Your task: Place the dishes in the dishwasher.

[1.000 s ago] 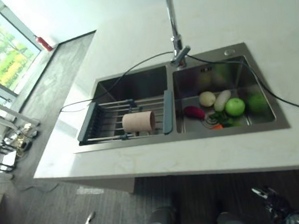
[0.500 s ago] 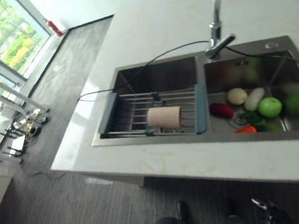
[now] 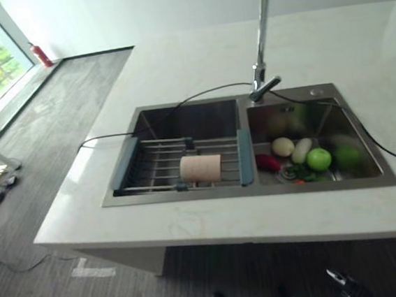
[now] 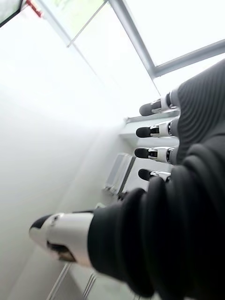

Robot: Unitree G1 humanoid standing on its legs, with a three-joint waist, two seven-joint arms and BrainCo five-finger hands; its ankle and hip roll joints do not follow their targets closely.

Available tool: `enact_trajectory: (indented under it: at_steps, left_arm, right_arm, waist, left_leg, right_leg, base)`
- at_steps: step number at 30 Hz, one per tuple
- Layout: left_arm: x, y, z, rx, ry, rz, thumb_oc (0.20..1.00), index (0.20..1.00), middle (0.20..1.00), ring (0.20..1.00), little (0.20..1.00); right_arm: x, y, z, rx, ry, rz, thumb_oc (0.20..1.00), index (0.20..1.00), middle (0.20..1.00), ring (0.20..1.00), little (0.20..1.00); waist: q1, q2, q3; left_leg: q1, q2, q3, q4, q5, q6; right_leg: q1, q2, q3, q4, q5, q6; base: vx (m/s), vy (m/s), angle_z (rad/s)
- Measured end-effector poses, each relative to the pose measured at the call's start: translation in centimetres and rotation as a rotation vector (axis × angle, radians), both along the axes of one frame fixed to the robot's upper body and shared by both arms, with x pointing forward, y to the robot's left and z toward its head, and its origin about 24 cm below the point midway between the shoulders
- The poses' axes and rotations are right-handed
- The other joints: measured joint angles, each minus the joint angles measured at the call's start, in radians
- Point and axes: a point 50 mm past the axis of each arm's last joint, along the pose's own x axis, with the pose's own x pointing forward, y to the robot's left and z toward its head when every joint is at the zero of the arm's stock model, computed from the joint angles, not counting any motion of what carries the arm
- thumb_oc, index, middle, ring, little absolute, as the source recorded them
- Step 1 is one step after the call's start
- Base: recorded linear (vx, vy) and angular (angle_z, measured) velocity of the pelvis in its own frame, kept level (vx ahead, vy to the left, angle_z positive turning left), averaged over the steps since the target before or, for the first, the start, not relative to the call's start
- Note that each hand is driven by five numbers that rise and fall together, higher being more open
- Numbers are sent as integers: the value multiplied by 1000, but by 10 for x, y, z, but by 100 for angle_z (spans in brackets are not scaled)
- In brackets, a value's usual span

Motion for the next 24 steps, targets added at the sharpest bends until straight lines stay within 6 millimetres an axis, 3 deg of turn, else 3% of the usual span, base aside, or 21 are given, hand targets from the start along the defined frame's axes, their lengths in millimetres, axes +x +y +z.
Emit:
enact_trajectory:
  at_steps: [1,3,6,9,11,14,19,20,24]
  left_arm:
    - [9,-16,3,36,31,-91,1000,1000,1000,1000,1000]
    - [29,-67,8,163,116,-336,1000,1000,1000,1000,1000]
    - [41,-136,-2,391,269,-615,1000,1000,1000,1000,1000]
    - [45,-163,-17,548,377,-687,1000,1000,1000,1000,1000]
    - [52,-171,-27,597,445,-692,1000,1000,1000,1000,1000]
    - [63,-171,-44,532,523,-661,1000,1000,1000,1000,1000]
    - [74,-148,-74,414,666,-563,1000,1000,1000,1000,1000]
    - [74,-139,-89,412,726,-523,1000,1000,1000,1000,1000]
    - [75,-130,-109,411,809,-484,1000,1000,1000,1000,1000]
  right_arm:
    - [-7,1,-1,8,16,0,1000,1000,1000,1000,1000]
    - [-13,5,-3,27,34,10,1000,1000,1000,1000,1000]
    - [-2,13,-4,61,-1,42,1000,1000,1000,1000,1000]
    - [6,13,-3,70,-28,63,1000,1000,1000,1000,1000]
    - [7,12,-2,76,-35,69,1000,1000,1000,1000,1000]
    - [-1,10,-2,73,-17,63,1000,1000,1000,1000,1000]
    - [-4,7,-2,68,-21,39,1000,1000,1000,1000,1000]
    - [-6,5,-1,62,-20,29,1000,1000,1000,1000,1000]
    - [-7,3,0,58,-17,30,1000,1000,1000,1000,1000]
  waist:
    - [-4,-2,0]
    - [-1,-4,0]
    - [-26,-1,0]
    - [-66,4,0]
    - [-86,7,0]
    - [-88,16,0]
    - [-97,23,5]
    - [-97,28,14]
    - [-92,32,29]
  left_leg:
    - [3,0,3,0,0,0]
    - [11,0,11,0,0,0]
    - [13,2,31,-6,-5,-1]
    - [15,5,58,-6,-8,-4]
    - [15,8,61,-6,-7,-1]
    - [17,13,80,-6,-7,-1]
    - [13,13,88,-6,-7,-1]
    - [12,13,94,-6,-7,-1]
    - [1,13,106,-6,-6,-1]
  right_leg:
    - [1,1,4,0,1,0]
    - [1,0,11,0,1,1]
    - [-3,0,33,0,3,10]
    - [-15,3,60,-4,10,9]
    - [-16,4,63,-6,11,8]
    - [-25,11,83,-6,14,3]
    - [-33,17,90,-6,20,-3]
    - [-37,17,95,-6,21,-1]
    - [-54,15,109,-6,25,4]
  base:
    - [54,-1,-5]
    - [56,5,-13]
    - [60,4,-24]
    - [63,-6,-24]
    - [40,4,-9]
    - [47,26,-17]
    - [9,36,-6]
    - [-10,21,-10]
    - [-17,15,-10]
